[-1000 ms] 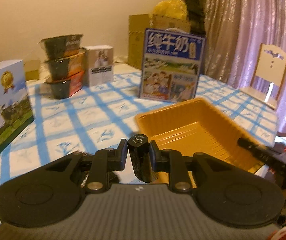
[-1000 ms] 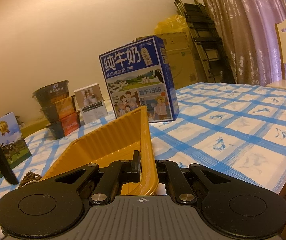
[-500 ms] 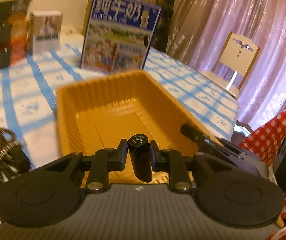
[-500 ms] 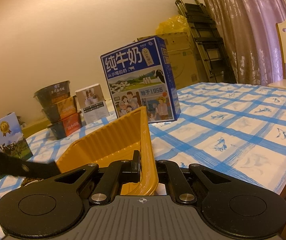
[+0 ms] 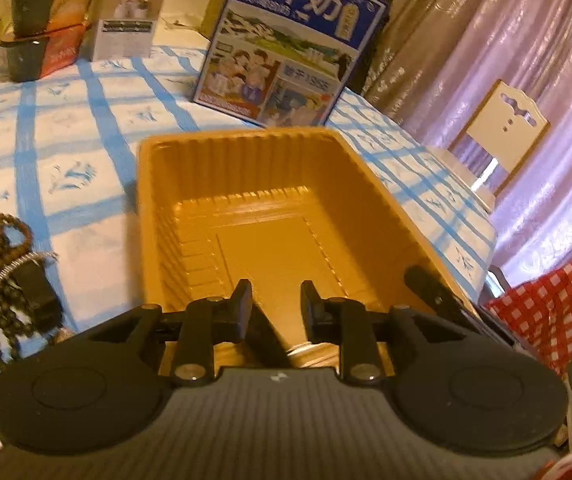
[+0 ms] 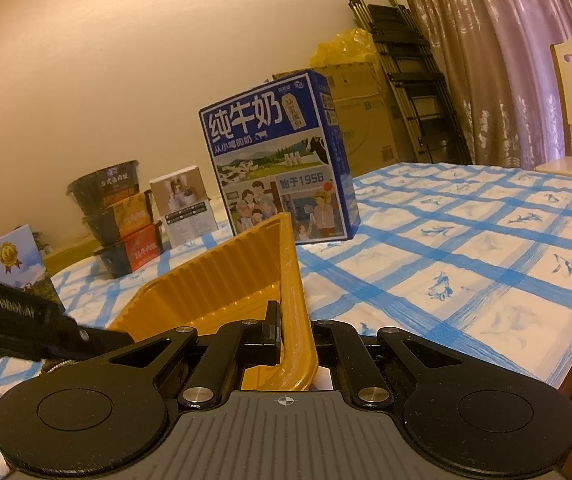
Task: Organize jewelry
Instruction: 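Move the left tool back over the jewelry pile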
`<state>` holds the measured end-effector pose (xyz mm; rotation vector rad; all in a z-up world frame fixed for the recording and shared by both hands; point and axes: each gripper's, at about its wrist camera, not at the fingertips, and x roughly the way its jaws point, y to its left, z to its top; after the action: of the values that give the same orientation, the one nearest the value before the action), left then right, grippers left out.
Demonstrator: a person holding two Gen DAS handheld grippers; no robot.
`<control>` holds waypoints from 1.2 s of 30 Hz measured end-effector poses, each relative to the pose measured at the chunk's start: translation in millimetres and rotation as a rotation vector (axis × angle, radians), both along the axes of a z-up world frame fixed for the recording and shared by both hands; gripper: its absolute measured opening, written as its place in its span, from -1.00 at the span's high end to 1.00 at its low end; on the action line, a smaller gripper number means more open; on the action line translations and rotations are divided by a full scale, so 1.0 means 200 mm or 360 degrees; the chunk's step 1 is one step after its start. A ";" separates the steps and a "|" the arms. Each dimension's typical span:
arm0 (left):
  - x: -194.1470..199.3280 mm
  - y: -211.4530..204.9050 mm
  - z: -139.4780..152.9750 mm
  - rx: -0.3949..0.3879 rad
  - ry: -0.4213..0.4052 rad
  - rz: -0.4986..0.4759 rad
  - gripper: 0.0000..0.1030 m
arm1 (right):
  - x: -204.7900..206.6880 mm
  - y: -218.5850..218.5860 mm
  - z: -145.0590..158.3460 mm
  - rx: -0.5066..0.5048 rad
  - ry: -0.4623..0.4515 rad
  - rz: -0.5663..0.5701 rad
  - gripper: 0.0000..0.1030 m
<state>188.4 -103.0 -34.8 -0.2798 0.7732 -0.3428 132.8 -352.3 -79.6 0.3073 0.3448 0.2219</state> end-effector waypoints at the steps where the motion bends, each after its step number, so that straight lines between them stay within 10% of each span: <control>1: 0.00 0.02 0.01 0.0004 -0.0008 0.0014 0.48 | 0.00 0.00 0.00 0.0001 0.0003 0.0000 0.89; 12: -0.13 0.43 0.18 0.0278 -0.0199 0.0315 0.41 | 0.01 -0.01 -0.01 0.0003 -0.0001 0.0001 0.89; 23: -0.31 0.79 0.05 0.0419 -0.0019 0.0593 0.41 | 0.01 -0.01 -0.01 -0.0004 0.0002 -0.0006 0.89; 36: -0.33 0.81 -0.14 0.0527 0.0136 0.0573 0.41 | 0.00 -0.02 -0.01 -0.0008 0.0007 -0.0008 0.89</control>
<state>123.1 59.3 -62.1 -0.1177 0.8325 0.1384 133.6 -355.4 -82.4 0.3036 0.3489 0.2156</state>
